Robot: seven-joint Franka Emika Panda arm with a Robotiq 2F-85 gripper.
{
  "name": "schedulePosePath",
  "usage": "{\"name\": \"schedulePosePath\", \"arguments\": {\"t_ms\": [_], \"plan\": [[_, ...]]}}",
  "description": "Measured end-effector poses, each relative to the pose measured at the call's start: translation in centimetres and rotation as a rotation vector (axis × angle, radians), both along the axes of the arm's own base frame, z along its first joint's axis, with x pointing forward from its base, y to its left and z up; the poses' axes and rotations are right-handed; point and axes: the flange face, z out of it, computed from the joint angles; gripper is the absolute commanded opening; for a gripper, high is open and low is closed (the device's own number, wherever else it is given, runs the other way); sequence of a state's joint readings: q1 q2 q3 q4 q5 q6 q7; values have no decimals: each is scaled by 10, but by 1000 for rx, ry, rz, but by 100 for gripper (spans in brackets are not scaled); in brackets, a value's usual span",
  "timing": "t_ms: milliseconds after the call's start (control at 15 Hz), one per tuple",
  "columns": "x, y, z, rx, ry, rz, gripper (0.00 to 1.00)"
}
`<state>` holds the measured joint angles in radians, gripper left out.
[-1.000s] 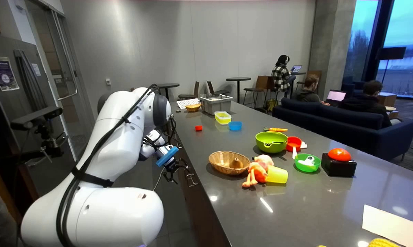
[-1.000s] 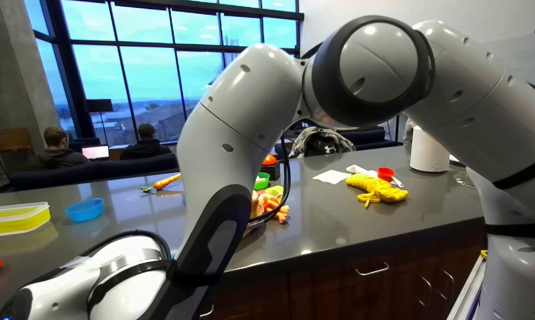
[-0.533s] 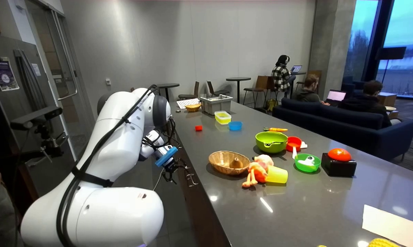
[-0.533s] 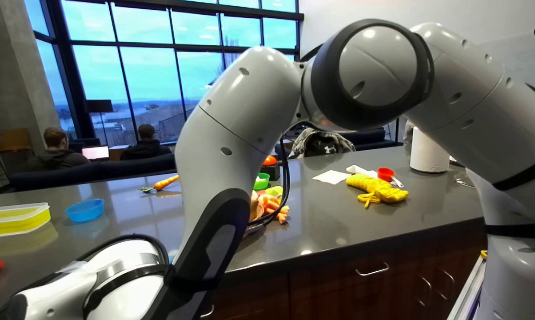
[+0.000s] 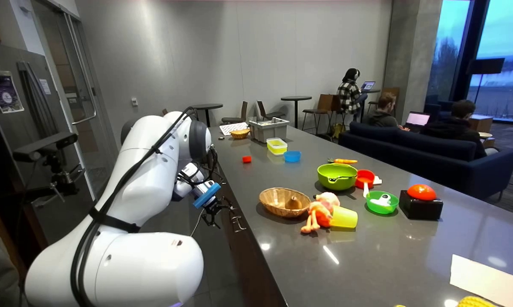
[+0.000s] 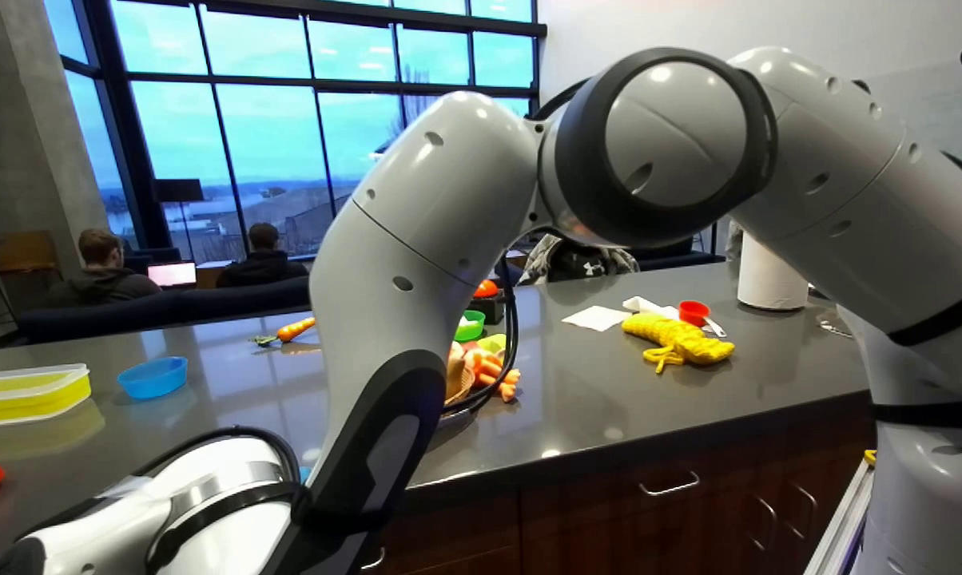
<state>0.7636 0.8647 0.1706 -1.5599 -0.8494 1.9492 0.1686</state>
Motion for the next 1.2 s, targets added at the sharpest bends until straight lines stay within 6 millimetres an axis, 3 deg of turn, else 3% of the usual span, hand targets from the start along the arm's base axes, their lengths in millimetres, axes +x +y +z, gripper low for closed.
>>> {"name": "schedulePosePath", "arguments": {"t_ms": [333,867,1200], "plan": [[17,-13,-7,70,-5,11,100],[14,-24,-22,110,15,26,100],[13,-25,-22,119,13,27,100]]}}
